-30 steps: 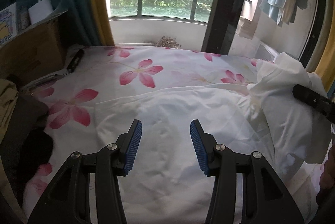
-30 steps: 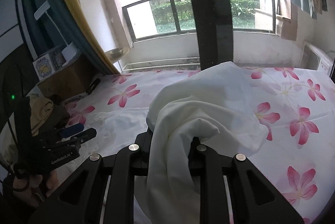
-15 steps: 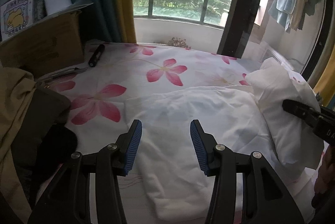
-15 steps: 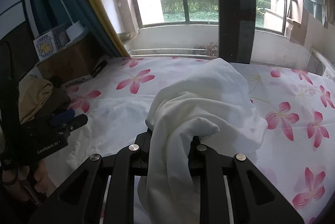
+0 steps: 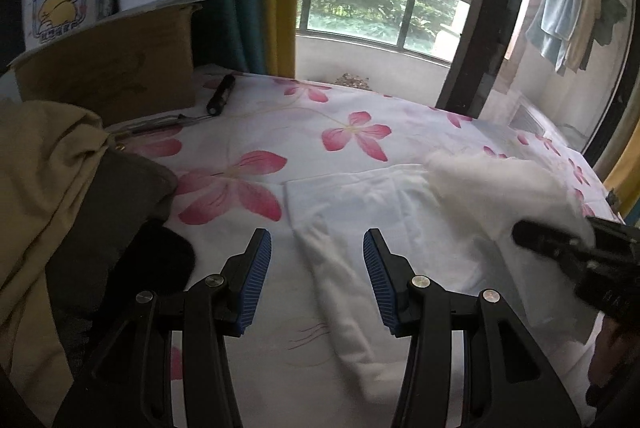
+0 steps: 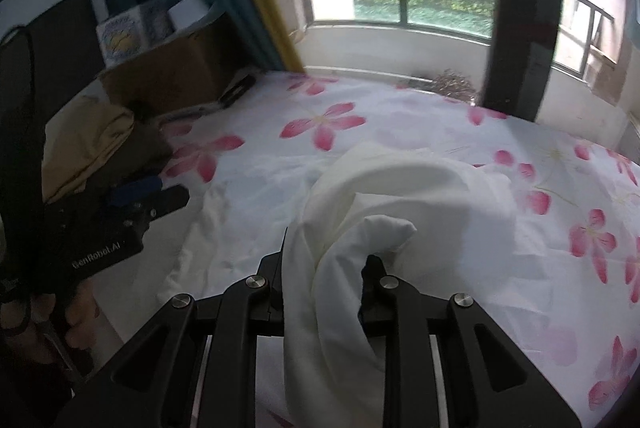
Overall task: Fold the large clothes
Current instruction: 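Lift the gathered white fabric with the right gripper and carry it, then lower the white fabric onto the bed and open the right gripper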
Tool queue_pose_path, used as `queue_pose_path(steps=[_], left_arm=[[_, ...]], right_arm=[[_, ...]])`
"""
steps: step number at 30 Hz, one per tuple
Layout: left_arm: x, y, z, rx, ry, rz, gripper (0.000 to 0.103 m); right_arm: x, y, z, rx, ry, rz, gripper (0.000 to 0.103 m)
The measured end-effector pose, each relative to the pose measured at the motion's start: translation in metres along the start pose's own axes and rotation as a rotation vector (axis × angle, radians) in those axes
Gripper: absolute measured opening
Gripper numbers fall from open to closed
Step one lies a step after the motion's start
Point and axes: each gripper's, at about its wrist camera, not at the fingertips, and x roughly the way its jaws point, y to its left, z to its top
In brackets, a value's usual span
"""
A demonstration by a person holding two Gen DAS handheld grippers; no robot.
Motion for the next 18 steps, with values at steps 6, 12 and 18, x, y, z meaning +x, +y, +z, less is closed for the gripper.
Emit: queue_pose_path(steps=[6,12,18], left_arm=[[-0.007,0.019,-0.005,-0.024,-0.001,0.018,0.051],[-0.016,0.032,-0.01,-0.035,-0.009,0.033,0.051],[-0.028,0.047,-0.014,-0.066,-0.017,0.053,0.051]], right_arm=[[0.016,0.021,-0.002,-0.035,0.045,0.023,0.023],[0.033,0.047,-0.003,-0.096,0.119,0.095,0.033],[0.043,0.094,-0.004,-0.213,0.149,0.242,0.062]])
